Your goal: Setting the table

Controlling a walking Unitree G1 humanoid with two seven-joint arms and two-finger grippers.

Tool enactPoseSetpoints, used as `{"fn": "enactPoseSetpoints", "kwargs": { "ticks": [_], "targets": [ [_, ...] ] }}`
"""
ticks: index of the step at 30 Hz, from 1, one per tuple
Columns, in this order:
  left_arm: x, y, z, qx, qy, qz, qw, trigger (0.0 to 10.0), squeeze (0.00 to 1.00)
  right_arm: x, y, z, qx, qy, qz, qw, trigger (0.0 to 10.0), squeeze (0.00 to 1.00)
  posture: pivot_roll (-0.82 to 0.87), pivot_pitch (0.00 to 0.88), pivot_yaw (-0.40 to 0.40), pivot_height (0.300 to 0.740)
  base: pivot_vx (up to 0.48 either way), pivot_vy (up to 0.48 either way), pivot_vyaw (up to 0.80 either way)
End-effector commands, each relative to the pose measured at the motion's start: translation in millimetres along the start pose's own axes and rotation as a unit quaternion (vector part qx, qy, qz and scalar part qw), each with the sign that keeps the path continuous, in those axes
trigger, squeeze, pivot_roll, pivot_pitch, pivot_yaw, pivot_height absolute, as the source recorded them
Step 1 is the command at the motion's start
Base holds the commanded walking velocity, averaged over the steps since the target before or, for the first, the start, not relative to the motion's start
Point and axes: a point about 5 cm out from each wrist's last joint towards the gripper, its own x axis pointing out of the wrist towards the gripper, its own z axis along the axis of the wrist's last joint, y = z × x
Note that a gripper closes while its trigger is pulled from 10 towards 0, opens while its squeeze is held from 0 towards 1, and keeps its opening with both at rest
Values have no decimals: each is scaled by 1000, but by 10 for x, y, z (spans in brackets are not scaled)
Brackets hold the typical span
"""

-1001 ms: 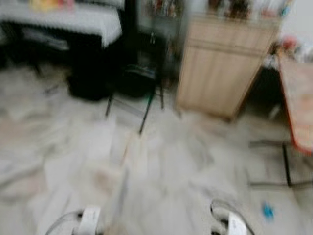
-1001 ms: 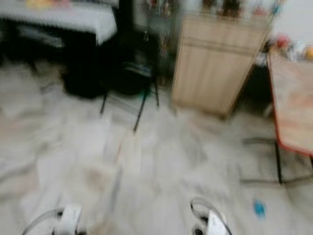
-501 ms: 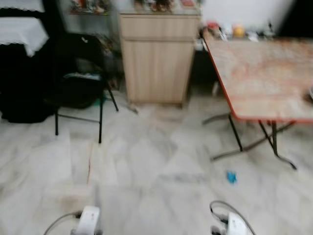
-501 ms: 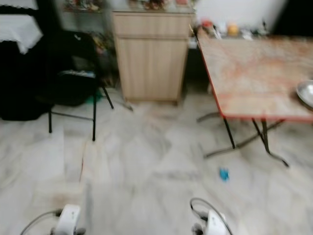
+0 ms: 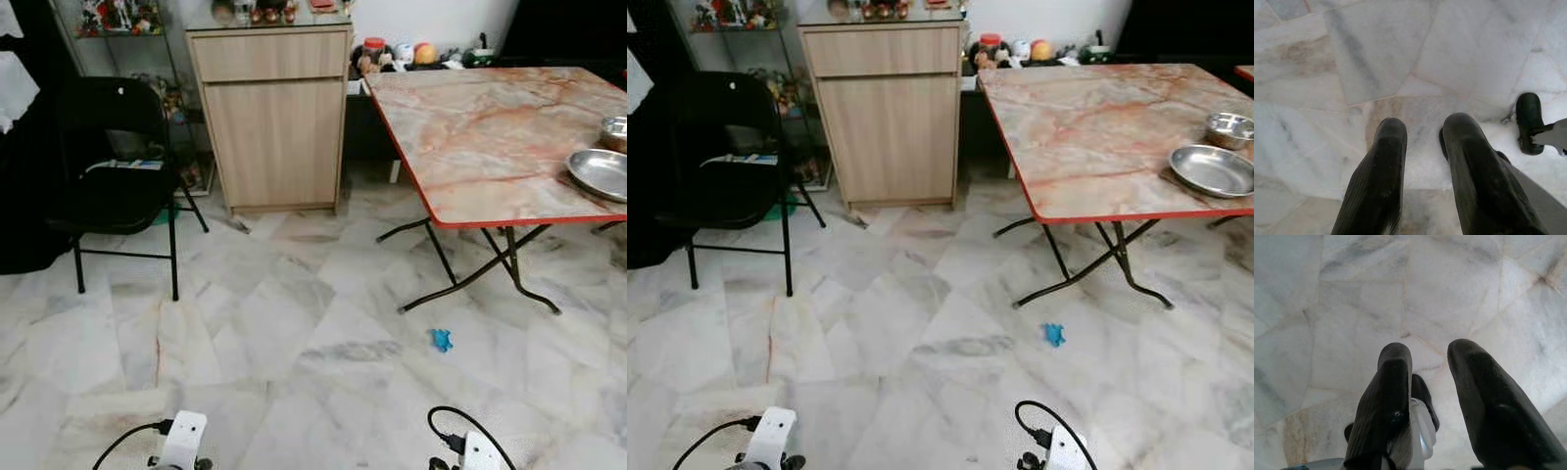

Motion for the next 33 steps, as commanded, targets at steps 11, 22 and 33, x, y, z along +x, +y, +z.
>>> {"fn": "enactPoseSetpoints", "kwargs": {
  "ticks": [11, 22, 33],
  "targets": [
    [-2, -10, -43, 15, 12, 0, 1000, 10000, 0, -4, -5, -19, -6, 3, -6, 1000, 10000, 0, -16, 0, 14, 740, 0, -382, 0],
    [26, -168, 14, 18, 8, -8, 1000, 10000, 0, -4, 19, -29, -26, 5, 0, 1000, 10000, 0, -16, 0, 14, 740, 0, -383, 0],
    [-1, -22, -47, 16, 12, -1, 1000, 10000, 0, -4, 22, -32, -30, 6, 0, 1000, 10000, 0, -17, 0, 14, 740, 0, -382, 0]
  ]
}}
